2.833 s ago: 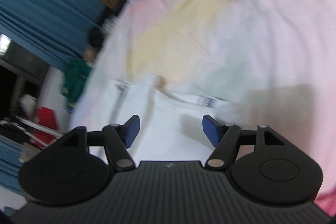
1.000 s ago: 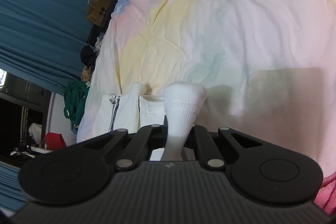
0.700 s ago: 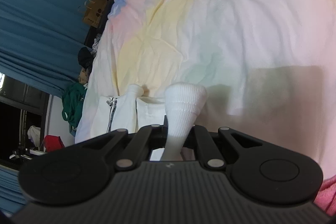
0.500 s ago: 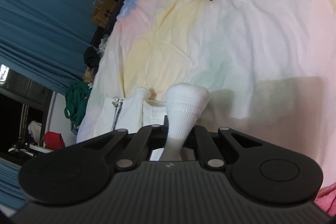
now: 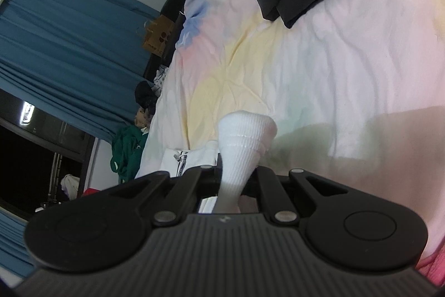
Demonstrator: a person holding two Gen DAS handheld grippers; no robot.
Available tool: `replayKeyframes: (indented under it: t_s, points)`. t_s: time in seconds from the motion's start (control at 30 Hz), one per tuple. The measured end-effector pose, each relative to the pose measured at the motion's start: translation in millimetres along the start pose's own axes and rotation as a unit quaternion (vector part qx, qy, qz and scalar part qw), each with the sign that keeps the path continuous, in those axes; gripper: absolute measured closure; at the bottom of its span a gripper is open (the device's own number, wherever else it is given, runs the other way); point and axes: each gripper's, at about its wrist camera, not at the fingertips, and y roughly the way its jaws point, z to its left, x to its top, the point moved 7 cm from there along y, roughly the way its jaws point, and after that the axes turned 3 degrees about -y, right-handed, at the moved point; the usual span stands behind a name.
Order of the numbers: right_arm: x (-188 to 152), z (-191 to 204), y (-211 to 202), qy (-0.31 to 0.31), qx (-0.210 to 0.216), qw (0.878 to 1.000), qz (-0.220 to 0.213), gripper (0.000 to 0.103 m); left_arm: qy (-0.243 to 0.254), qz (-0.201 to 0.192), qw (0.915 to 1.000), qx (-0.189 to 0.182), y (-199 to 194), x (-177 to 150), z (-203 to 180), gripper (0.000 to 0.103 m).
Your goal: Fold clothes
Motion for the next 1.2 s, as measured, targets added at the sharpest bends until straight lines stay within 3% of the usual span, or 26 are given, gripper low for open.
replayKeyframes:
  t_s: [0.27, 0.43, 0.57, 0.63, 0.73, 0.87, 0.97, 1.07, 1.17, 1.2]
  points:
    - [5.5, 11.6, 20.7, 0.005, -0.015, 0.999, 0.028, 0.098, 0.055, -0.021, 0.9979, 0.026, 34.1, 30.7, -53.1, 0.098]
    - [16.6, 77.1, 55.0, -0.05, -0.005, 0.998, 0.034, 0.098, 0.073, -0.059, 0.9951, 0.028, 82.0, 59.6, -112.8, 0.098]
    - [20.0, 145.8, 114.2, -0.105, -0.005, 0.993, 0.045, 0.098, 0.033, -0.091, 0.995, 0.023, 151.4, 83.7, -136.3, 0.098]
    - [17.9, 172.6, 154.8, -0.128, -0.018, 0.99, 0.053, 0.098, 0.031, -0.104, 0.9933, 0.038, 192.0, 96.9, -143.3, 0.098]
    - [5.0, 197.1, 218.7, -0.157, -0.037, 0.984, 0.075, 0.098, 0.052, -0.115, 0.988, 0.089, 258.2, 109.9, -152.1, 0.098]
    - [-14.3, 202.3, 291.5, -0.179, -0.046, 0.977, 0.104, 0.098, 0.083, -0.102, 0.9795, 0.153, 328.3, 110.3, -150.3, 0.098]
    - [-20.9, 194.9, 314.1, -0.178, -0.033, 0.976, 0.124, 0.096, 0.106, -0.092, 0.9697, 0.2, 380.1, 110.8, -149.1, 0.093]
    - [-26.1, 186.3, 331.6, -0.173, -0.015, 0.974, 0.144, 0.091, 0.096, -0.071, 0.9727, 0.199, 392.3, 107.3, -132.0, 0.082]
    - [-17.8, 181.0, 323.1, -0.158, 0.028, 0.975, 0.155, 0.068, 0.092, -0.067, 0.9803, 0.162, 376.3, 104.1, -125.7, 0.062]
    - [-13.6, 180.3, 313.5, -0.16, 0.042, 0.975, 0.145, 0.056, 0.086, -0.063, 0.9833, 0.148, 368.8, 101.9, -125.3, 0.056]
